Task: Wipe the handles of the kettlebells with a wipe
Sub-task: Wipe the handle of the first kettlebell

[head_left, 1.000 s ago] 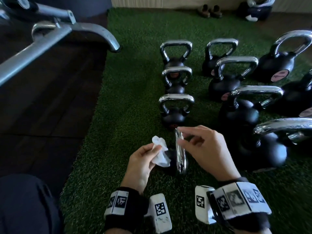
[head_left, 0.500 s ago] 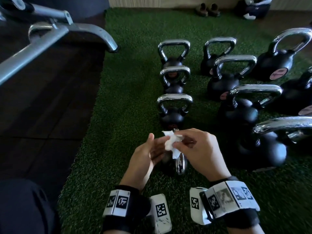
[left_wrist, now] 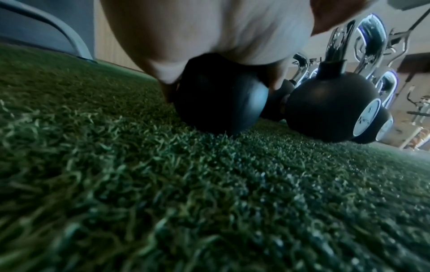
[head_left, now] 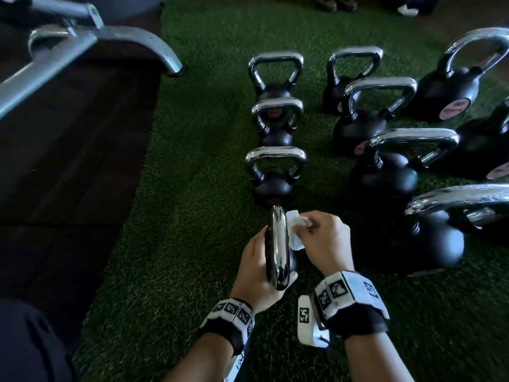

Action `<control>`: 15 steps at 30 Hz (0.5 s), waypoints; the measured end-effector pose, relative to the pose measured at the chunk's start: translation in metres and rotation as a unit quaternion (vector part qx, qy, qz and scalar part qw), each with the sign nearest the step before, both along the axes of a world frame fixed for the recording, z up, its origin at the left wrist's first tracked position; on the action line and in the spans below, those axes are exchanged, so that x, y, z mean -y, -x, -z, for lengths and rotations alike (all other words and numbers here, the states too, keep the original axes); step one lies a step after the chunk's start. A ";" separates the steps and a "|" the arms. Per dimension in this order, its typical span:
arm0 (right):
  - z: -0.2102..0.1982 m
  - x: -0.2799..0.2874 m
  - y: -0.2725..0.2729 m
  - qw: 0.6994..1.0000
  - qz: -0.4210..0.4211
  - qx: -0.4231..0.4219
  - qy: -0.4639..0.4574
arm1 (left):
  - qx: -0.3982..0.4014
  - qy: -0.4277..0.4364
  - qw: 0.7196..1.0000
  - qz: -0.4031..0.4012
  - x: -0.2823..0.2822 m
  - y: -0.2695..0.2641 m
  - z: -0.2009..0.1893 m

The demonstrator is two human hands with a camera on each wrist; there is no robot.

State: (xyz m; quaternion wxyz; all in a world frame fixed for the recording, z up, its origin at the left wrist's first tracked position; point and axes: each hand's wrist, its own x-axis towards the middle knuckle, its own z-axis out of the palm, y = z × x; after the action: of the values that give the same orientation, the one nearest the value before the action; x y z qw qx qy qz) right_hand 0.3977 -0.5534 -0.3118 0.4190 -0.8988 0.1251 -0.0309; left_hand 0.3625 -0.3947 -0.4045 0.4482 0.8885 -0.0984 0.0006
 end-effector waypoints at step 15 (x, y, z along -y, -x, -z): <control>0.012 -0.016 -0.022 0.994 -0.015 -0.025 -0.106 | -0.059 0.055 0.996 0.040 -0.013 -0.011 -0.017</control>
State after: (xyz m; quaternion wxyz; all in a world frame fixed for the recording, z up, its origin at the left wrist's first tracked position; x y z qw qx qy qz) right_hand 0.4200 -0.5374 -0.3242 0.5095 -0.8513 0.1248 0.0111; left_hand 0.3740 -0.3815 -0.3872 0.5010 0.8564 -0.1068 -0.0639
